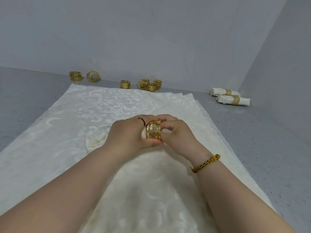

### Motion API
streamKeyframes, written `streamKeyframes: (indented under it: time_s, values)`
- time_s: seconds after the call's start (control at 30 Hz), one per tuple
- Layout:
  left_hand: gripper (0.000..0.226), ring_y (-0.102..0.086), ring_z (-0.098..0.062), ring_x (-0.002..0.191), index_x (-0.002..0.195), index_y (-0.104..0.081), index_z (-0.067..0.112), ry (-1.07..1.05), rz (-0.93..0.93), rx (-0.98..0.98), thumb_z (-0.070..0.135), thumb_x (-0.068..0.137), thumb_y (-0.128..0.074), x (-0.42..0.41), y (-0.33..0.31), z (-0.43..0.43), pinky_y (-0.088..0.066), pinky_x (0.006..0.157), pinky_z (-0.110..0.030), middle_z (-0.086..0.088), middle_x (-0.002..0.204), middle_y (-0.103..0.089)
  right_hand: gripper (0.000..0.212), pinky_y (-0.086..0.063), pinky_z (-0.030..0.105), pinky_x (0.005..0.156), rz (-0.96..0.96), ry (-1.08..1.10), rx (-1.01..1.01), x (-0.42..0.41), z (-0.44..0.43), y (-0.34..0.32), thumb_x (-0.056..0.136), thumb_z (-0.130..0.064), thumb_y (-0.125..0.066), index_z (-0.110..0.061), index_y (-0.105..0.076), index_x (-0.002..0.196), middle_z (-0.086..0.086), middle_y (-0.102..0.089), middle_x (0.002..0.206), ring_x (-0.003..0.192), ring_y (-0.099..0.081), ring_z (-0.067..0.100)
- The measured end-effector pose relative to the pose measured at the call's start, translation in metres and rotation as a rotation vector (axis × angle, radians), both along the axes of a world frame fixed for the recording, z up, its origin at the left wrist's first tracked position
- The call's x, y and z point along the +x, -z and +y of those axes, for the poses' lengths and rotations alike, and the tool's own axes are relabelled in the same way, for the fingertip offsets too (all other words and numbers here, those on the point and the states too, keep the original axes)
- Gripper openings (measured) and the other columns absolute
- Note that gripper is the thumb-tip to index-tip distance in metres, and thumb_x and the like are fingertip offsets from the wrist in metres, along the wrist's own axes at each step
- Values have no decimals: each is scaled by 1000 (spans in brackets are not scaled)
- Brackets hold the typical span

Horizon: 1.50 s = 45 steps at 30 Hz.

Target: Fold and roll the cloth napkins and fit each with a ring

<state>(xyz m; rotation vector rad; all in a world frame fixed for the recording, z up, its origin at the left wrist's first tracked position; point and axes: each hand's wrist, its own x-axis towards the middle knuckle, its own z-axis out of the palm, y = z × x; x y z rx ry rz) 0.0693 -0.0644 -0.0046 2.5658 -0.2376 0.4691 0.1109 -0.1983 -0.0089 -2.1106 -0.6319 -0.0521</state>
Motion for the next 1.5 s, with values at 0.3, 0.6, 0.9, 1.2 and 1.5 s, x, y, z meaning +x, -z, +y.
streamKeyframes:
  time_s: [0.3,0.6,0.9,1.2,1.5]
  values:
    - [39,-50,3,71,94,-56,40,-19,167,-94,51,62,-76,1,-5,19,-35,64,-11,22,77,-55,12,-47,19,75,212,-7,260,-5,-14,-5,81,0,-62,-8,-70,77,-6,-63,86,78,-59,7]
    - [62,-45,-7,86,120,-52,33,-126,212,119,59,65,-67,-5,-13,31,-35,66,-22,14,96,-53,14,-54,17,69,425,32,371,-2,-24,-8,82,-1,-59,-7,-67,72,6,-65,72,65,-63,11]
    - [48,-46,-5,78,103,-55,38,-54,124,245,64,64,-64,-1,-4,19,-28,56,-12,18,81,-54,30,-49,23,54,509,-27,200,-3,-20,-5,79,-27,-66,-20,-50,103,2,-56,86,61,-58,10]
    - [41,-53,-7,88,104,-48,37,-5,305,64,52,71,-67,-1,4,51,-40,73,-17,13,98,-58,14,-40,18,35,577,54,311,1,-26,-2,88,-8,-55,-9,-48,76,11,-52,63,37,-51,10]
    - [38,-48,5,87,82,-47,51,48,194,-196,66,50,-60,-11,17,53,-37,72,-7,29,92,-50,13,-46,21,39,684,3,416,0,-31,-8,86,-6,-55,-10,-48,77,8,-53,63,38,-51,11]
